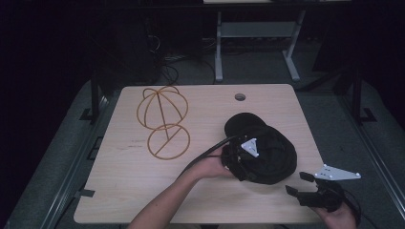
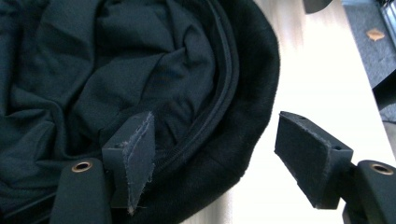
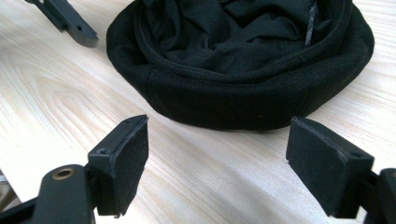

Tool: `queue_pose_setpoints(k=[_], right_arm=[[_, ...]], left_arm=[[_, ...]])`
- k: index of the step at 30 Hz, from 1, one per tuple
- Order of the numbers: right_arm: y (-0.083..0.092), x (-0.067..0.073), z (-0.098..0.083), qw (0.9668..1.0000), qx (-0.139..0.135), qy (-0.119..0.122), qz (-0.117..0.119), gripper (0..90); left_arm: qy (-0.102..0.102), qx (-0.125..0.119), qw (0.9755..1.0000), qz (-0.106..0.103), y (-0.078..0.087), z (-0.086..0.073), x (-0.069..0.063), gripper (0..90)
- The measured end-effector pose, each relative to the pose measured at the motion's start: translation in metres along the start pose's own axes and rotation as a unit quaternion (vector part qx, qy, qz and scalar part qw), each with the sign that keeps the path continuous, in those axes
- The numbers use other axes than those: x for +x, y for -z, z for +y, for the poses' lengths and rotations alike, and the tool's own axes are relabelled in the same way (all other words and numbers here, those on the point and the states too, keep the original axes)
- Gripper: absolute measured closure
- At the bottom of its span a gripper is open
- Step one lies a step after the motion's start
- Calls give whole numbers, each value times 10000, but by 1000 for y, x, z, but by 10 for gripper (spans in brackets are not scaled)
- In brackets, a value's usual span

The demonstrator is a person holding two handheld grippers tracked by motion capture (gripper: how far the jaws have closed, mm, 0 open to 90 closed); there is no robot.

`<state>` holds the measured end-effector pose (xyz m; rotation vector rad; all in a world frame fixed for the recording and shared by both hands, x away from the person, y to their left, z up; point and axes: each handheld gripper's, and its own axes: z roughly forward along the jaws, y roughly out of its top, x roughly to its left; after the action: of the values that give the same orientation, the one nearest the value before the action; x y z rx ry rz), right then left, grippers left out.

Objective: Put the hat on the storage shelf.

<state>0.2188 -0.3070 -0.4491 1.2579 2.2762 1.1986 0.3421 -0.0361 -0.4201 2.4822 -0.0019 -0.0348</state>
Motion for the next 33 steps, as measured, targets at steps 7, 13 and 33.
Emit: queue_pose_setpoints(k=[7, 13, 33], right_arm=[[0, 0, 0, 10000, 19, 7, 17, 206], [0, 1, 0, 10000, 32, 27, 12, 207], [-1, 3, 0, 10000, 49, 52, 0, 207]], left_arm=[[-19, 310, 9995, -22, -13, -2, 2, 331], [-109, 413, 9991, 18, -17, -2, 4, 389], [150, 661, 9977, -59, -29, -4, 6, 600]])
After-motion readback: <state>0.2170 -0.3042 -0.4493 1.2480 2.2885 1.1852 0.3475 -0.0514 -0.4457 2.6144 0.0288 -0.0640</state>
